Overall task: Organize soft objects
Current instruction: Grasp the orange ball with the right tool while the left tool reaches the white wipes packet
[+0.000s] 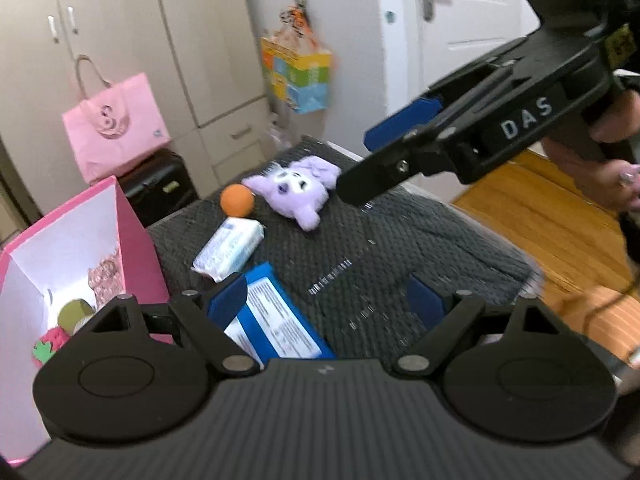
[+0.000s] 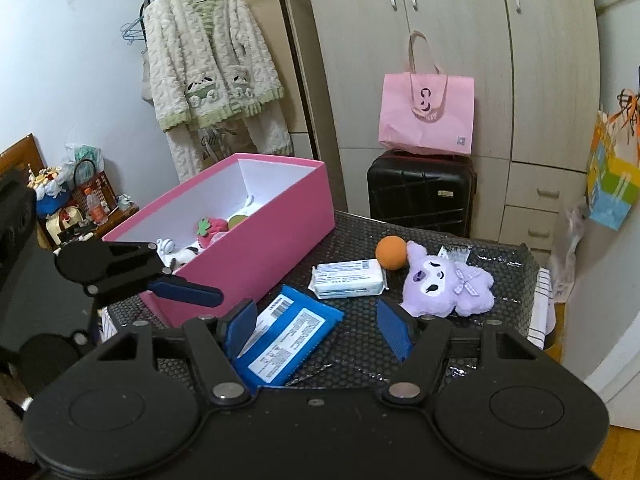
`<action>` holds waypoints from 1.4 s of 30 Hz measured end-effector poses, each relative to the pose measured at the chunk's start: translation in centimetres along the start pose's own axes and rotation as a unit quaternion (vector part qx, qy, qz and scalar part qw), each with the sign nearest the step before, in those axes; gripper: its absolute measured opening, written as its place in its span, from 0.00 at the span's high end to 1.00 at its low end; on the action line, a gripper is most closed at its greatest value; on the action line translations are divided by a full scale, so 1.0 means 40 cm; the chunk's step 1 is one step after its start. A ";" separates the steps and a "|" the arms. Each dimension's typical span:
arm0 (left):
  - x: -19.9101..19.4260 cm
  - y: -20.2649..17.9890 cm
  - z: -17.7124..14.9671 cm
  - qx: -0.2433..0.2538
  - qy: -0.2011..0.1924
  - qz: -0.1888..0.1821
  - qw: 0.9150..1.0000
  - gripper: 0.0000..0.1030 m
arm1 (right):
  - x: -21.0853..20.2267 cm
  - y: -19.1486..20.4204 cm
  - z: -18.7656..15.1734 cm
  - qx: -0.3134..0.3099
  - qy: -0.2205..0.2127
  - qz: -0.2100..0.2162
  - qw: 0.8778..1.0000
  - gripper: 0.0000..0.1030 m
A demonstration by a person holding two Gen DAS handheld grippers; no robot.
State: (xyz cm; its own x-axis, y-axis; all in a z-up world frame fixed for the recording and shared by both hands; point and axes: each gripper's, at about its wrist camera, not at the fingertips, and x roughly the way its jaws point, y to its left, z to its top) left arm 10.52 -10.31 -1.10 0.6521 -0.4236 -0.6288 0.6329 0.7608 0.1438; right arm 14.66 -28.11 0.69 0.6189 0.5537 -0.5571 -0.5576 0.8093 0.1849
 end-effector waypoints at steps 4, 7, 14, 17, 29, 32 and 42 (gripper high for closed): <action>0.063 -0.001 0.009 -0.004 -0.018 0.065 0.998 0.16 | 0.037 -0.045 0.008 0.009 0.002 0.011 1.000 0.30; 0.120 0.022 0.023 -0.027 -0.014 0.088 0.996 0.16 | 0.075 -0.076 0.021 0.012 0.004 0.013 1.000 0.30; 0.238 0.085 0.063 -0.082 0.005 0.126 0.989 0.16 | 0.184 -0.146 0.087 0.009 0.008 0.024 1.000 0.31; 0.288 0.106 0.067 -0.101 0.019 0.146 0.984 0.16 | 0.231 -0.161 0.111 -0.005 0.007 0.024 1.000 0.31; 0.392 0.170 0.061 -0.153 0.061 0.166 0.972 0.18 | 0.413 -0.212 0.152 -0.026 0.056 0.028 0.998 0.44; 0.401 0.172 0.052 -0.152 0.064 0.170 0.971 0.21 | 0.444 -0.215 0.151 -0.038 0.070 0.024 0.997 0.44; 0.402 0.167 0.035 -0.137 0.060 0.175 0.973 0.36 | 0.507 -0.242 0.137 -0.052 0.105 0.033 0.993 0.54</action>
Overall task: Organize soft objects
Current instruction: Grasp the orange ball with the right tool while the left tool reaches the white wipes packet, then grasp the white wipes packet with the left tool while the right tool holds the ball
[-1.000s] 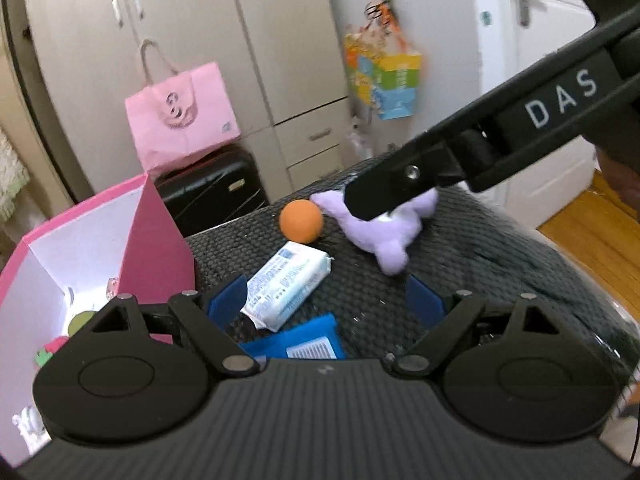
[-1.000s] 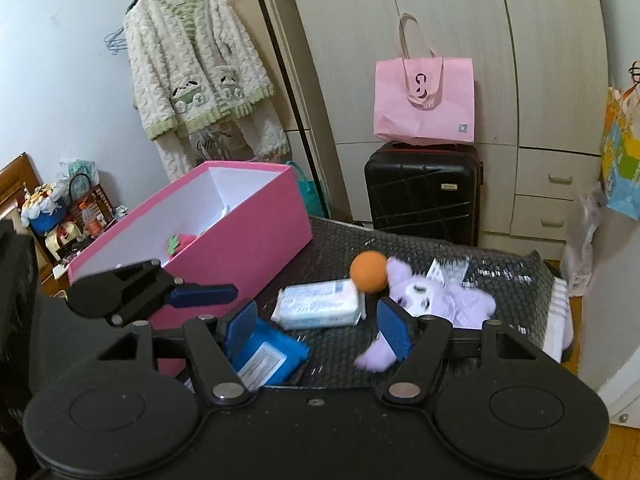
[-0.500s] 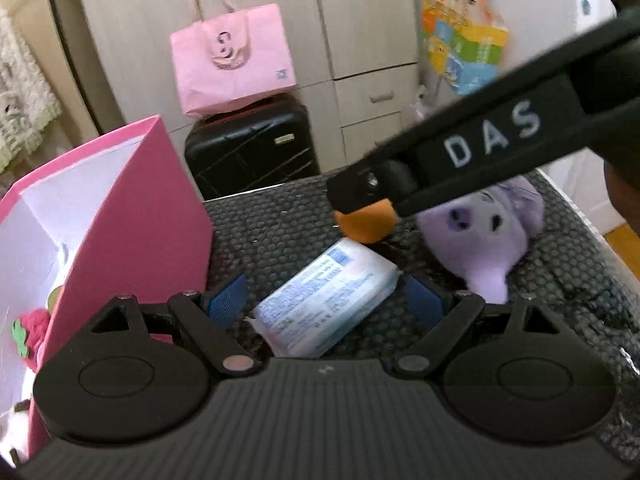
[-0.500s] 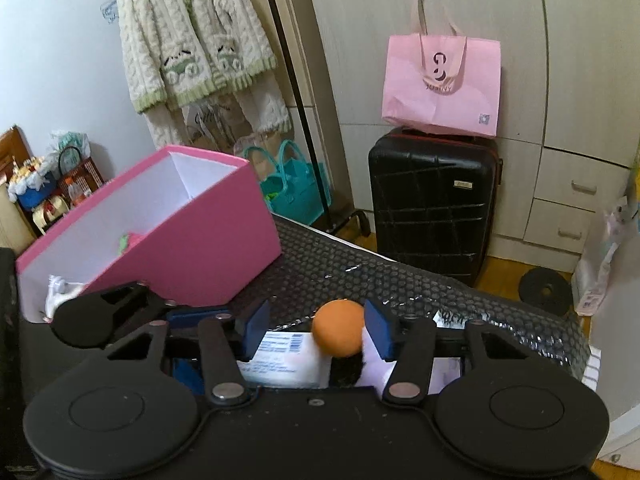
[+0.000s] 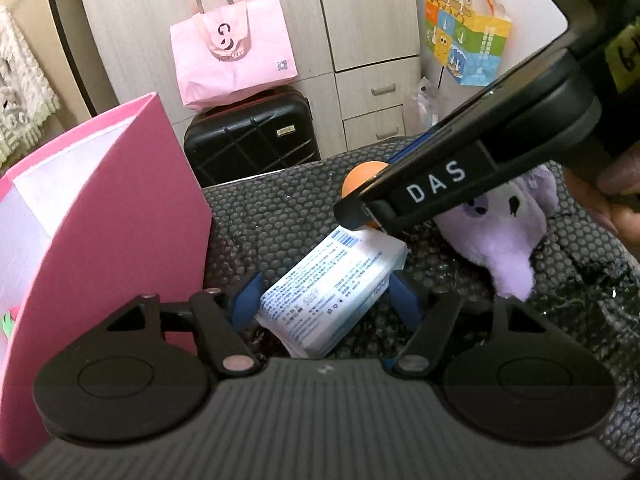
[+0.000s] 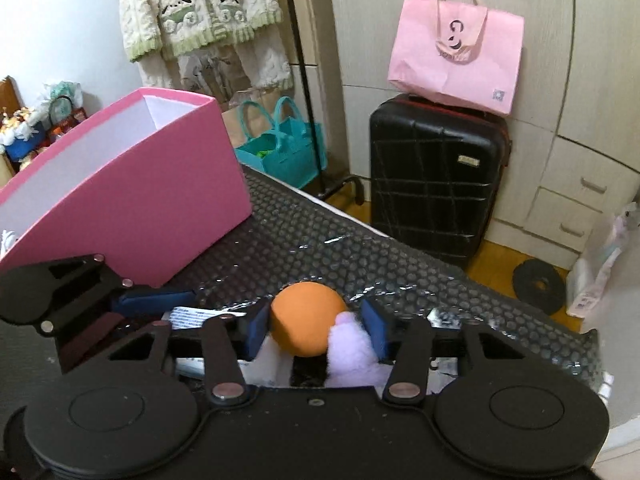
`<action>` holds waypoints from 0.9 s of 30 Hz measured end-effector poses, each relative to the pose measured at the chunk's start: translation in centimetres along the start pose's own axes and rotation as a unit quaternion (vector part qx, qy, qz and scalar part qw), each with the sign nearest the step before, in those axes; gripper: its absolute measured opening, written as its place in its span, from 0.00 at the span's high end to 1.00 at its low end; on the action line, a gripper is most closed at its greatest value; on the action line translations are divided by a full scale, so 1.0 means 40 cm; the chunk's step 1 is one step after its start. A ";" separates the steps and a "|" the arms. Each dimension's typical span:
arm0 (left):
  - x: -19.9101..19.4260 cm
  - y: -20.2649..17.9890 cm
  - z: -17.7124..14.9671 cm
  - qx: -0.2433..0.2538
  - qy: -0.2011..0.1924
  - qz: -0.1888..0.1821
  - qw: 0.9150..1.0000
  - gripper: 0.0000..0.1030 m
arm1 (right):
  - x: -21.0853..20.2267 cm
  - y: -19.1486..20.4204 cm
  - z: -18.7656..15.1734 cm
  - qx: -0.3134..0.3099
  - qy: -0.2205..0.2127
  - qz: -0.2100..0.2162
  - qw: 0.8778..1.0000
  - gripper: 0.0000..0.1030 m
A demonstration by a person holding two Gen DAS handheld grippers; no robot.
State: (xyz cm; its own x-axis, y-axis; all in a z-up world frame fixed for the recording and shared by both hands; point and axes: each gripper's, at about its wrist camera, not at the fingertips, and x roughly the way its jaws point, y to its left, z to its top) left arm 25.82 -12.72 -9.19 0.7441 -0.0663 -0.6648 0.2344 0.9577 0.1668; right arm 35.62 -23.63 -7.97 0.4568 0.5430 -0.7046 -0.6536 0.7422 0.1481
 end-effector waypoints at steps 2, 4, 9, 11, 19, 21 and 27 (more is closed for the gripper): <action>-0.002 0.000 0.000 0.005 -0.002 0.000 1.000 0.38 | -0.001 0.005 0.000 -0.005 -0.004 0.000 1.000 0.55; -0.008 0.001 -0.001 0.006 -0.002 -0.003 1.000 0.41 | -0.005 0.016 0.000 -0.015 -0.008 -0.009 1.000 0.55; -0.024 0.009 0.006 -0.002 0.006 -0.035 0.999 0.51 | -0.033 0.028 0.004 -0.014 -0.030 -0.014 0.999 0.55; -0.026 0.009 0.009 -0.004 0.010 -0.045 0.999 0.52 | -0.051 0.028 0.007 -0.012 -0.044 -0.014 0.999 0.55; -0.008 0.031 0.022 -0.058 0.046 -0.112 0.991 0.48 | -0.096 -0.017 0.000 0.055 -0.081 0.005 0.995 0.55; 0.005 0.031 0.020 -0.068 0.051 -0.117 0.990 0.45 | -0.097 -0.039 -0.004 0.087 -0.083 0.020 0.993 0.55; 0.023 -0.004 0.017 -0.035 0.037 -0.087 0.995 0.31 | -0.088 -0.068 -0.015 0.133 -0.084 0.038 0.987 0.55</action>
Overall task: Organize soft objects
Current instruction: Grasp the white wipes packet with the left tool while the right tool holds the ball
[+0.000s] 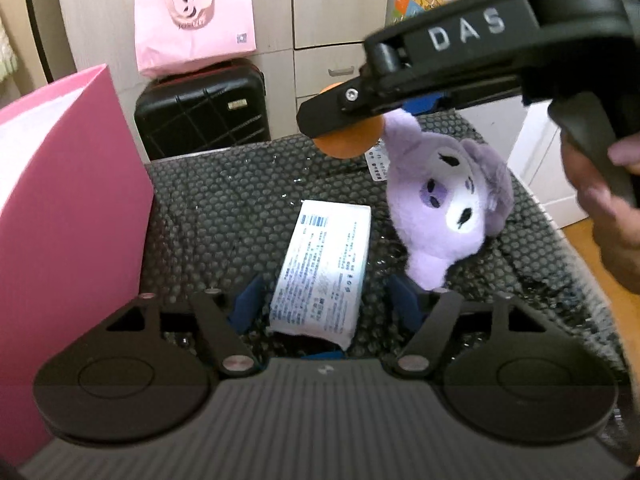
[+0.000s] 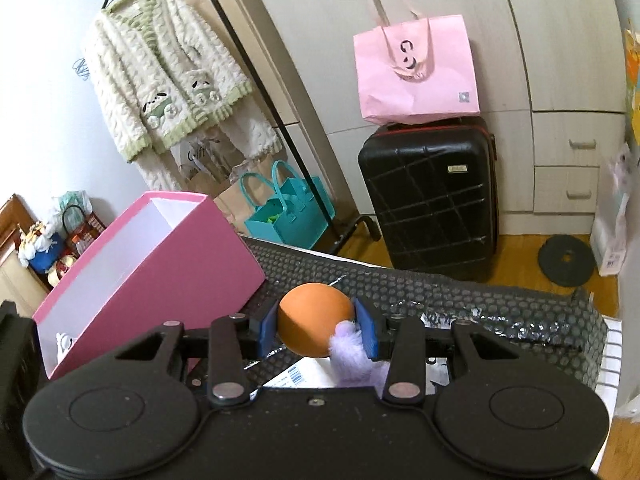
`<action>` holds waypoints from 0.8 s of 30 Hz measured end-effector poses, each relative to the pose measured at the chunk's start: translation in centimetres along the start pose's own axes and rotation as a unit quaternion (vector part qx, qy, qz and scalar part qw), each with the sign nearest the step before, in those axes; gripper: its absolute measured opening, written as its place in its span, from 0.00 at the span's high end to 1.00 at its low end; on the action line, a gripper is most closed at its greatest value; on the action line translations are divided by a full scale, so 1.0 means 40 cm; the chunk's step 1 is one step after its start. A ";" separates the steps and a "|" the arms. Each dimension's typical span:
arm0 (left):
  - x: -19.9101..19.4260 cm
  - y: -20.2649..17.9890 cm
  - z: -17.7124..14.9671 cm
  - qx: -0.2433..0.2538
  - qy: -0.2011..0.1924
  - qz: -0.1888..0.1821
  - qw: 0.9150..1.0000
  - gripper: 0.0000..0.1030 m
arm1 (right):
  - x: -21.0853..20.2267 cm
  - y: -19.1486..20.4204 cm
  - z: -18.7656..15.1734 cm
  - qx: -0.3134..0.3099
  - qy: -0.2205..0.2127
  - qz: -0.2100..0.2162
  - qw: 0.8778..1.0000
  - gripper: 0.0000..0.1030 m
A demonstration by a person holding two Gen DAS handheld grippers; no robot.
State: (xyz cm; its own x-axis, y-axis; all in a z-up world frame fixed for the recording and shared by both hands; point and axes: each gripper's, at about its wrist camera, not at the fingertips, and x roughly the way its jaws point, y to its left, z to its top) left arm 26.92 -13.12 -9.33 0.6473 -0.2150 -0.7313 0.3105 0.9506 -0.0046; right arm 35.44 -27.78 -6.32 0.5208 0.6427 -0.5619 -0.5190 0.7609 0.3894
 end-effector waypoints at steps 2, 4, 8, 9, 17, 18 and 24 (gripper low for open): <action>0.001 -0.006 0.002 0.006 -0.003 -0.002 1.000 0.42 | 0.003 0.001 -0.004 0.000 0.000 -0.002 1.000 0.55; -0.005 -0.007 0.005 0.010 -0.005 -0.011 1.000 0.60 | 0.003 0.001 -0.005 -0.001 0.001 0.002 1.000 0.55; -0.026 -0.012 -0.002 0.011 -0.023 -0.021 0.999 0.63 | 0.006 0.002 -0.001 -0.001 0.001 0.005 1.000 0.55; -0.036 -0.015 -0.005 0.013 -0.034 -0.021 0.999 0.63 | 0.003 0.000 -0.001 0.001 0.000 0.006 1.000 0.55; -0.110 -0.004 -0.004 0.001 -0.074 -0.020 0.997 0.63 | -0.011 -0.001 -0.001 0.008 -0.016 0.013 1.000 0.54; -0.116 0.006 -0.004 -0.011 -0.070 -0.032 0.997 0.63 | -0.018 0.001 -0.003 0.008 -0.019 0.015 1.000 0.54; -0.139 0.047 -0.009 -0.062 -0.039 -0.096 0.993 0.63 | -0.072 0.004 -0.006 0.032 -0.028 0.042 0.998 0.54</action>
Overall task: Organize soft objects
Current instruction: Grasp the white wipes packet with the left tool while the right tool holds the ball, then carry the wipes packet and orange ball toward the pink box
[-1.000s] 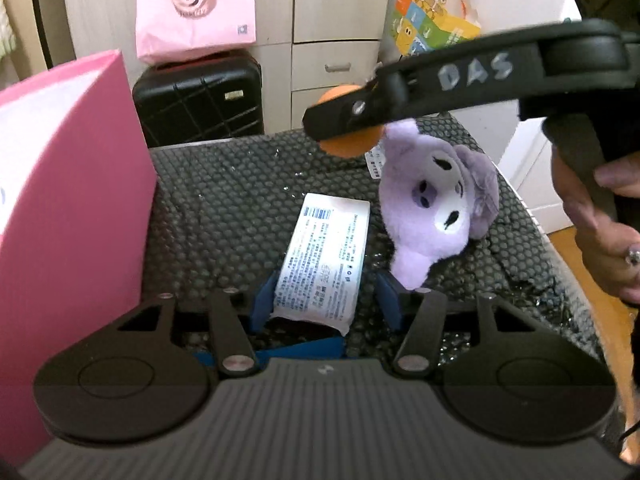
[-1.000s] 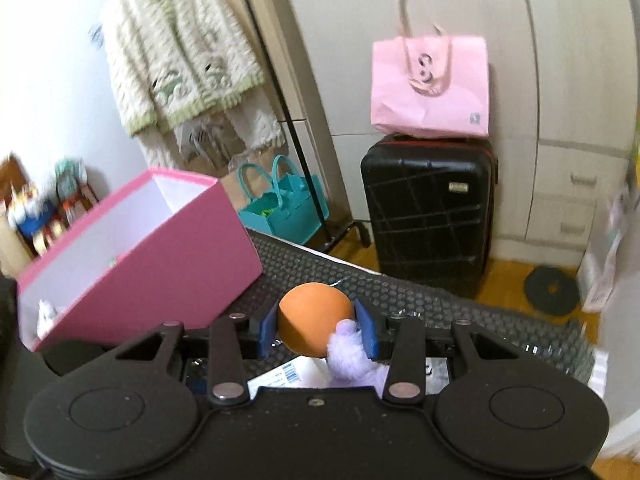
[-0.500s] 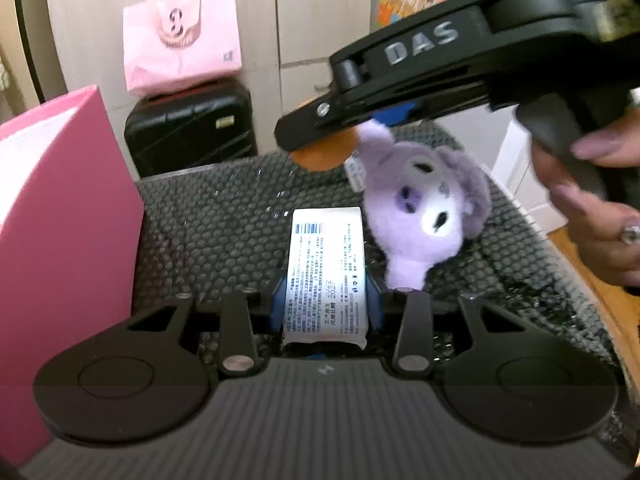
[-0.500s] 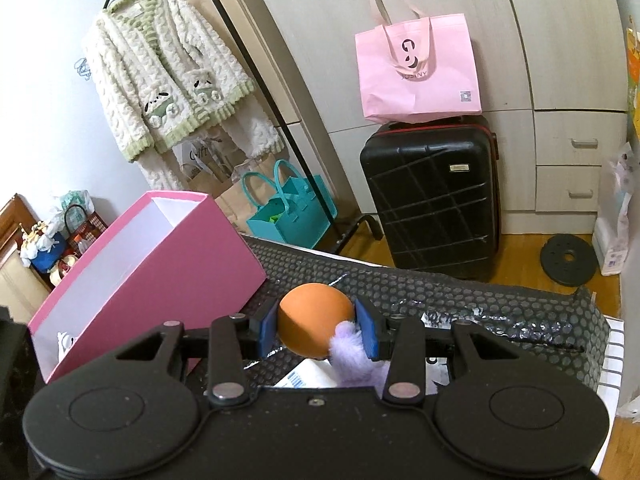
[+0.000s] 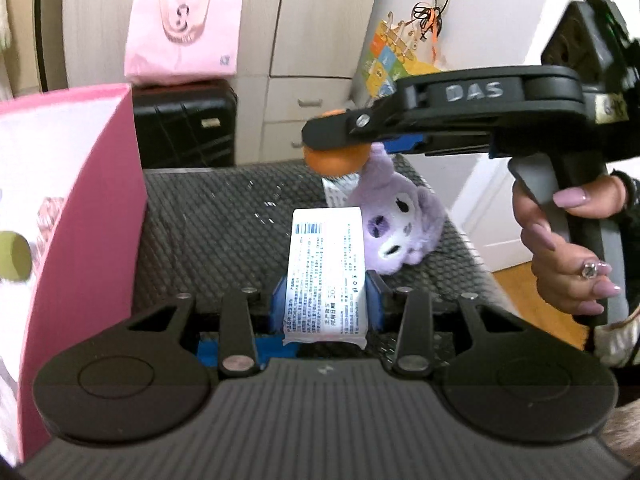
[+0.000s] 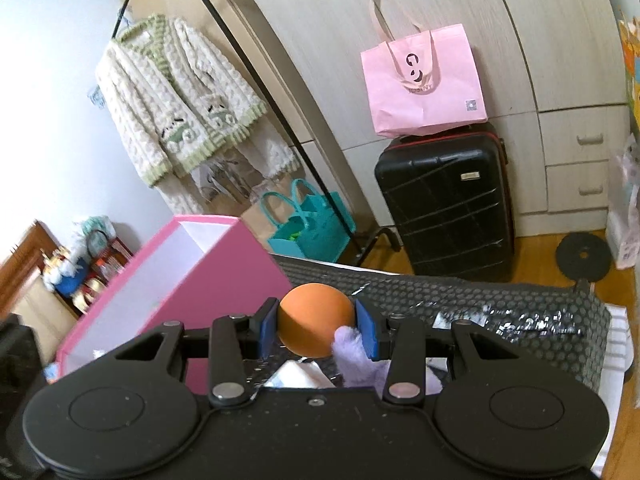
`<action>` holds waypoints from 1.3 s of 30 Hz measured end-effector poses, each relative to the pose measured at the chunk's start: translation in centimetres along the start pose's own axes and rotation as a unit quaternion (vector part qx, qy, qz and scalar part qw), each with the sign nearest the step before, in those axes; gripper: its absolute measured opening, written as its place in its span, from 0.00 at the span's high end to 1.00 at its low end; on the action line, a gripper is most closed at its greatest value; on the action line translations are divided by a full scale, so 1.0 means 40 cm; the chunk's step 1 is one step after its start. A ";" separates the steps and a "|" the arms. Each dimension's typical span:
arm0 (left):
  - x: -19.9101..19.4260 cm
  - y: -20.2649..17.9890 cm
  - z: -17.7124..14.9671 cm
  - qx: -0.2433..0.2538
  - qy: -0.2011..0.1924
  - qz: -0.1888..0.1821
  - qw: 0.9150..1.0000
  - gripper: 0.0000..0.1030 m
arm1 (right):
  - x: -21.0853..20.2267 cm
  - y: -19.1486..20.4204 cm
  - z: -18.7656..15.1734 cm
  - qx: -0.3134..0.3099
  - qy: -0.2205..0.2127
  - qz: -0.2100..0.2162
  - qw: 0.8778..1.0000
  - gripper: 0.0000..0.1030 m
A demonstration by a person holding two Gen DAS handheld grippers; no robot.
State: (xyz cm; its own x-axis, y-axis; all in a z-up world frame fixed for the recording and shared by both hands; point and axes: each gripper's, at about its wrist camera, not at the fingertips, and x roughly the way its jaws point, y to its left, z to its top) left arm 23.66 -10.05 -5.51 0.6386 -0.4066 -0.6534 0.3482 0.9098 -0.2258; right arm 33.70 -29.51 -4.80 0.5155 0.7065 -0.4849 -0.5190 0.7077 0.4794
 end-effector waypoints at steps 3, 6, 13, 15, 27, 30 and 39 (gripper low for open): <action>-0.016 0.004 -0.006 -0.007 0.004 -0.014 1.000 0.63 | -0.025 0.015 -0.001 0.006 -0.001 0.002 1.000 0.54; -0.040 -0.012 -0.012 0.000 -0.002 -0.014 1.000 0.63 | -0.046 0.044 -0.010 -0.005 0.003 -0.015 1.000 0.54; -0.103 -0.022 -0.044 0.024 -0.017 -0.009 1.000 0.63 | -0.103 0.108 -0.052 -0.035 0.013 -0.042 0.998 0.55; -0.116 -0.028 -0.057 0.030 -0.020 -0.011 0.999 0.63 | -0.114 0.124 -0.073 -0.047 0.015 -0.053 0.997 0.55; -0.192 -0.056 -0.103 0.060 -0.015 -0.027 0.998 0.63 | -0.183 0.178 -0.166 -0.058 0.023 -0.081 0.995 0.55; -0.223 -0.062 -0.116 0.069 -0.018 -0.031 0.997 0.63 | -0.210 0.198 -0.179 -0.067 0.019 -0.085 0.994 0.55; -0.292 -0.033 -0.171 0.062 0.002 -0.054 0.997 0.63 | -0.260 0.277 -0.240 -0.085 0.029 -0.086 0.992 0.54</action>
State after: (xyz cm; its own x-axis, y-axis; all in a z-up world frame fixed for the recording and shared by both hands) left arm 11.03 -5.95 -2.54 0.5899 -0.5011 -0.6332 0.4974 0.8432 -0.2040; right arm 16.03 -29.08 -1.47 0.5691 0.5701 -0.5926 -0.5369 0.8034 0.2574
